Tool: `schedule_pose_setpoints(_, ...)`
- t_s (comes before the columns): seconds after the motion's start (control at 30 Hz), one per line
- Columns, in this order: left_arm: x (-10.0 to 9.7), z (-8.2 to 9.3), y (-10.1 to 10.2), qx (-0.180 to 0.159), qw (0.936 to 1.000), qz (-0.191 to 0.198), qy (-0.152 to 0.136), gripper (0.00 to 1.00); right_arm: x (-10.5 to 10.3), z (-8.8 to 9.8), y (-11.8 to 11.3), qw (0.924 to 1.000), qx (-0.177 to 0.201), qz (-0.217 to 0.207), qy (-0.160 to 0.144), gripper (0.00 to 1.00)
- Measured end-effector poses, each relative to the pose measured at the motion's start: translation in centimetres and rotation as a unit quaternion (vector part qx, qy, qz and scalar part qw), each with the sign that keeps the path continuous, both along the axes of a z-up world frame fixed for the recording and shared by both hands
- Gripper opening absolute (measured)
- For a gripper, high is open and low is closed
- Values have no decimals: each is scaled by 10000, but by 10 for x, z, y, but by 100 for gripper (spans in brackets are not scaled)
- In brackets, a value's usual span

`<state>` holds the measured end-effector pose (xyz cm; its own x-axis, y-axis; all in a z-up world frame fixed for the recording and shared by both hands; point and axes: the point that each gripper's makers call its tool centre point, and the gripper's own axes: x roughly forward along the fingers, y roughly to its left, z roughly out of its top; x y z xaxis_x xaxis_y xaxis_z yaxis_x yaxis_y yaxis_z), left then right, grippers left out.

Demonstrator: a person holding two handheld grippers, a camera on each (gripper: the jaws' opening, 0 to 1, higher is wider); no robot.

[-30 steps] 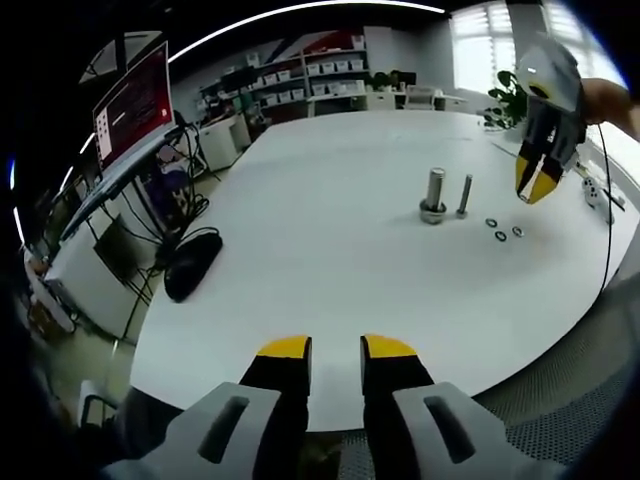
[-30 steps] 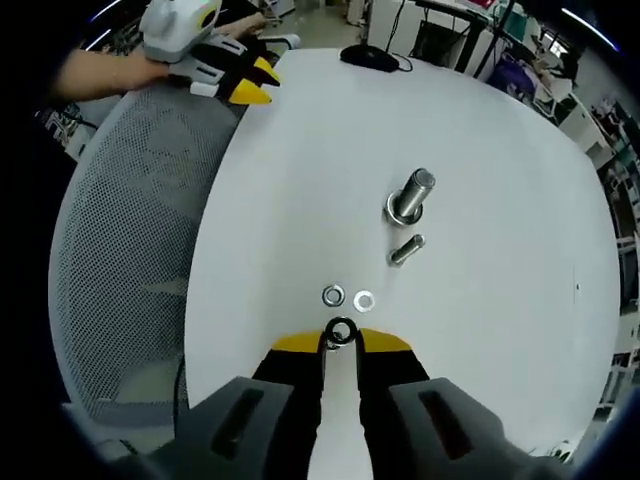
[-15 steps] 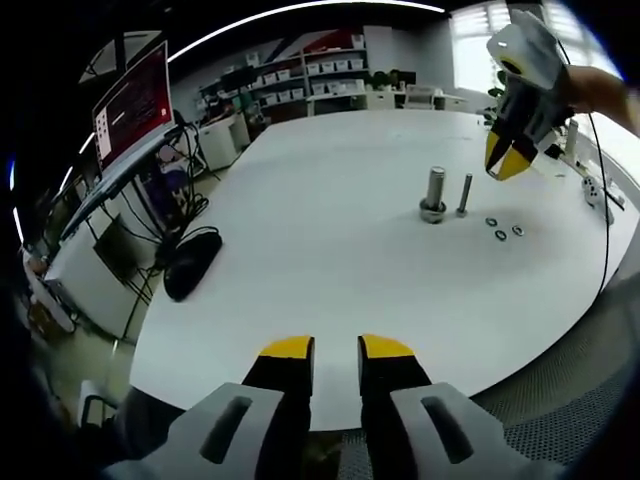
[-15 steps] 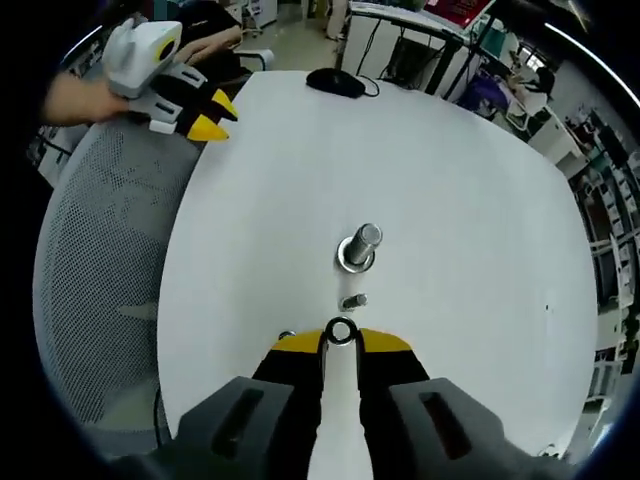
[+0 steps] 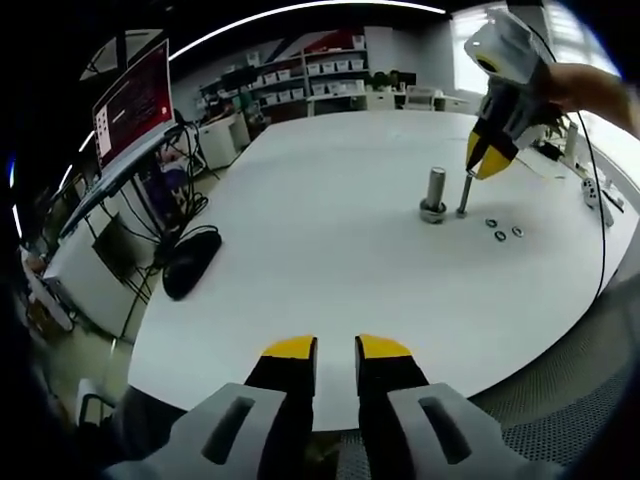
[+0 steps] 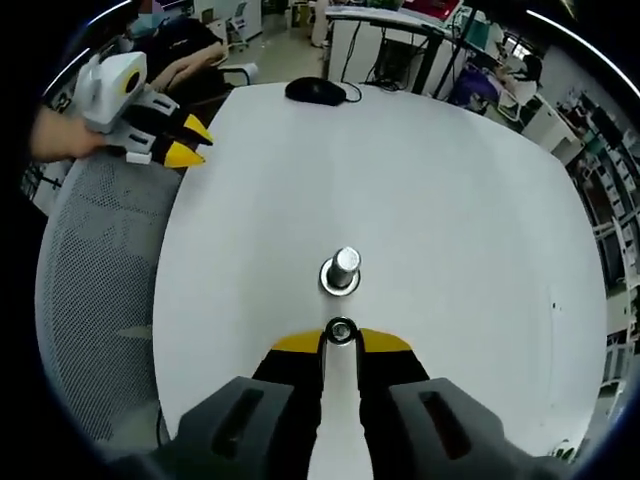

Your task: Place the washer onto the threaded stud by aligning its center hole with the stud, sliding it down to the base, and recovering from edge contact or off-axis alignment until the washer reaches the visible bottom stop.

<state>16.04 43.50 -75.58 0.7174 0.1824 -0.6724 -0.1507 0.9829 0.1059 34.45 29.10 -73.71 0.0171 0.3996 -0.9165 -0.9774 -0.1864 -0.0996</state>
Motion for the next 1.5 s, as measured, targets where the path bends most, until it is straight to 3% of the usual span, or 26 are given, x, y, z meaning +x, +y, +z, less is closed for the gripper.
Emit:
schedule_pose_setpoints(0.5, 0, -2, 1, -15, 10000, -25, -13, 12, 1, -22, -2, 9990, -439, 56, 23, 14)
schedule_pose_setpoints(0.83, 0, -3, 1, -30, 10000, -52, -8, 10, -2, -57, -11, 9970, -714, -150, 258, 14)
schedule_pose_setpoints(1.07, 0, -2, 1, -31, 10000, -59, -31, 10, -3, -62, -18, 9960, -835, -162, 283, 15)
schedule_pose_setpoints(1.17, 0, -2, 1, -28, 10000, -51, -43, 10, -6, -64, -20, 9949, -849, -261, 475, 16)
schedule_pose_setpoints(1.27, 0, -2, 1, -22, 10000, -51, -50, 10, -5, -66, -24, 9956, -857, -202, 324, 21)
schedule_pose_setpoints(1.4, -1, -1, 4, -125, 9998, 82, -96, 10, -10, -63, -25, 9951, -734, -351, 555, 26)
schedule_pose_setpoints(1.5, -1, -2, 3, -84, 9999, 30, -60, 10, -6, -61, -29, 9957, -641, -459, 488, 28)
